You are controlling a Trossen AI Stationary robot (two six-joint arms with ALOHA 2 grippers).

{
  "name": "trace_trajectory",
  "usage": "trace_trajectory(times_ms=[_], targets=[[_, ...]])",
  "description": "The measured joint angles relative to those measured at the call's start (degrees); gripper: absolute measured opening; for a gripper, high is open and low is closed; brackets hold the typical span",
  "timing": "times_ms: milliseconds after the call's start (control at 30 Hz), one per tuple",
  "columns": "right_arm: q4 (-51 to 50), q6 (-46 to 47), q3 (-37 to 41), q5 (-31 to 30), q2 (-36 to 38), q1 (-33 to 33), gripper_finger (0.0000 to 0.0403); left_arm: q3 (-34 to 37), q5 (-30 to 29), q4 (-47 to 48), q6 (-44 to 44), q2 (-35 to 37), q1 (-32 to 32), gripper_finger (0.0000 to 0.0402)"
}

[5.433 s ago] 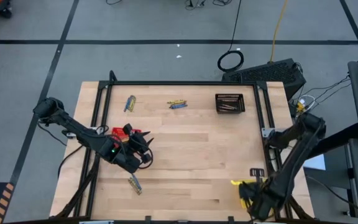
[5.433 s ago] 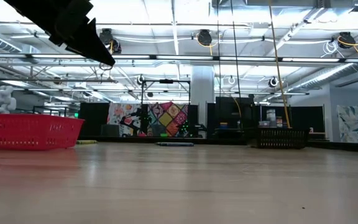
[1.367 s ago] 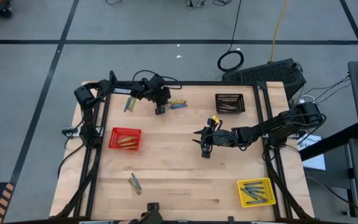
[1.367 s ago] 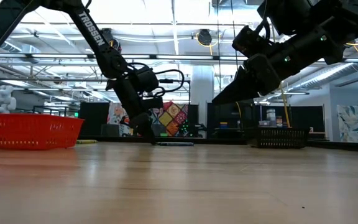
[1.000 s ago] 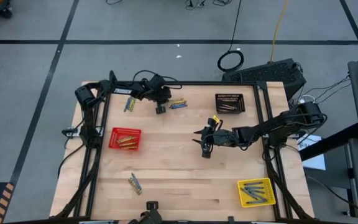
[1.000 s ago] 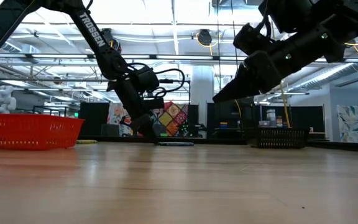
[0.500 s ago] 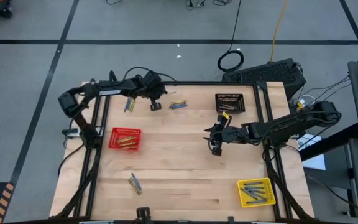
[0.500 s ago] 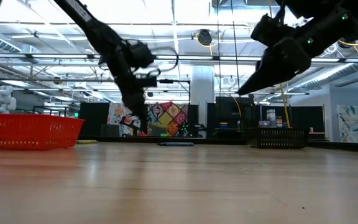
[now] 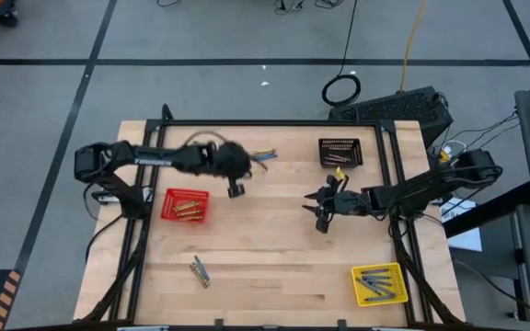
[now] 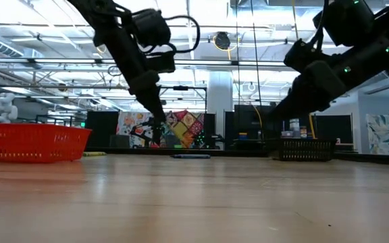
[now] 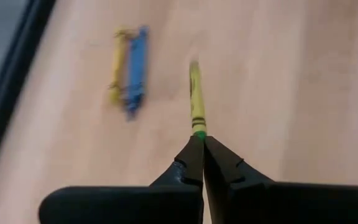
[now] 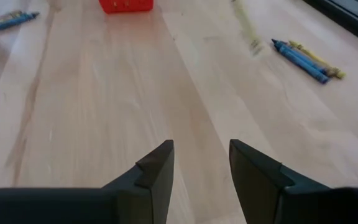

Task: Sort crayons
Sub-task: Put the green crayon into the red bin

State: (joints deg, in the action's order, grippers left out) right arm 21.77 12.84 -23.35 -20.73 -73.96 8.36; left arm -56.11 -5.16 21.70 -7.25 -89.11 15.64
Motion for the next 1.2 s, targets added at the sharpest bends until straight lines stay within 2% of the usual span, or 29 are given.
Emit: trace_trajectory(times_ms=[133,233,300,667,800,867,1000,1067,1200], targets=[[3.7,-1.0,0.2,0.0,-2.9,0.0,0.0139,3.6,-6.1,-5.2,7.5,0.0,-7.9,0.0],[6.6,-2.1,0.2,0.0,-5.2,0.0,0.0139,4.3,-11.8,-6.0,11.7,0.0,-12.1,0.0],[9.3,-2.5,0.2,0.0,-6.5,0.0,0.0139,4.3,-13.4,-6.4,13.3,0.0,-14.1,0.0],[16.3,-3.0,0.2,0.1,-9.8,0.0,0.0139,4.0,-13.8,-5.5,14.3,0.0,-17.2,0.0],[17.0,-5.4,-1.6,3.1,-11.3,-1.1,0.0139,2.9,-13.7,-5.9,14.2,0.2,-18.0,0.0],[16.6,-7.4,-3.2,3.9,-13.6,-2.3,0.0143,2.6,-13.4,-5.8,14.0,0.2,-18.1,0.0],[18.7,-9.5,-8.9,11.0,-21.0,-6.1,0.0164,2.5,-13.4,-6.0,14.0,0.2,-18.1,0.0],[21.2,-10.4,-12.6,14.2,-26.2,-7.7,0.0178,2.5,-13.4,-6.0,14.0,0.2,-18.1,0.0],[27.9,-13.7,-19.6,16.3,-36.6,-9.1,0.0196,2.5,-13.4,-6.3,14.0,0.2,-18.1,0.0]])
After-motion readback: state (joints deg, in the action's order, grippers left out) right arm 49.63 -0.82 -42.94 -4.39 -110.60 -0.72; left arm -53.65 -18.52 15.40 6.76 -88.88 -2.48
